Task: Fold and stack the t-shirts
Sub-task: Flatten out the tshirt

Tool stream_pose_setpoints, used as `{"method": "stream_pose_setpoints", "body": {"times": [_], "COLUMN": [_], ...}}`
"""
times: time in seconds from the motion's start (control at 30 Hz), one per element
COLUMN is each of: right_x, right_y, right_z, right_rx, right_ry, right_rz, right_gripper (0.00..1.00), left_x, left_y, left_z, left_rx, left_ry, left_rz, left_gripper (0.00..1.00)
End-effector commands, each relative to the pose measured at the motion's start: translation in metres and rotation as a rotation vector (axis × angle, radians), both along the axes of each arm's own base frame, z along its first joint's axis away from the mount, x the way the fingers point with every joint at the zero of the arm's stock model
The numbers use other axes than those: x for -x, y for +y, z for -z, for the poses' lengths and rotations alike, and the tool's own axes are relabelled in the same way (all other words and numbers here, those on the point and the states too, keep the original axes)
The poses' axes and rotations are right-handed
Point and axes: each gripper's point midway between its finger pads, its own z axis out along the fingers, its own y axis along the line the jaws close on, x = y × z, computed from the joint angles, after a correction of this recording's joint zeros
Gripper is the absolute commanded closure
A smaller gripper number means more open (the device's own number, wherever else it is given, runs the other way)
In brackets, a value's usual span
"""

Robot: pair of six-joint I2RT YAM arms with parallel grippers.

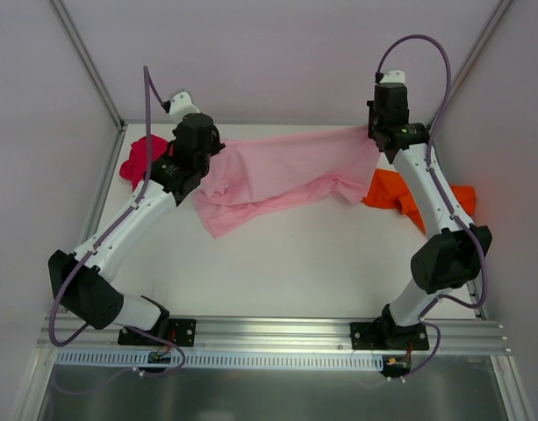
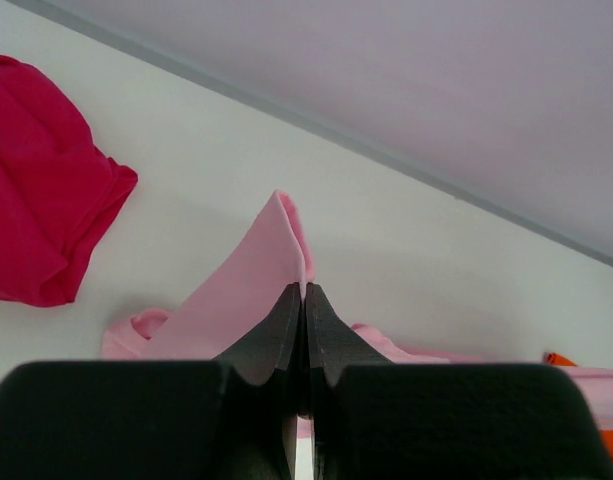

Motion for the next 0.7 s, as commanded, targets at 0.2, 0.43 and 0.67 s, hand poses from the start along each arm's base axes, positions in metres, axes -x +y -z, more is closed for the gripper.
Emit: {"method": "stream_pose_setpoints", "body": {"times": [0.2, 0.43, 0.67], "right_x": [0.009, 0.019, 0.045], "right_y": [-0.02, -0.03, -0.023], "right_z": [-0.063, -0.096, -0.119], "right_rx": [-0.012, 0.001, -0.004], "right_ry": [-0.221, -0.316, -0.423], "right_rz": [0.117, 0.171, 0.136], "right_gripper": [0.99, 0.99, 0.99], "left_x": [0.015, 0.028, 0.056], "left_y": [0.028, 0.034, 0.045], "left_z": [-0.045, -0.066, -0.094], "left_rx": [-0.006, 0.016, 0.058], "left_ry": [-0.124, -0.188, -0.282], "left_rz": [-0.083, -0.073, -0.044], "left_gripper": [1.0, 1.0, 1.0]}}
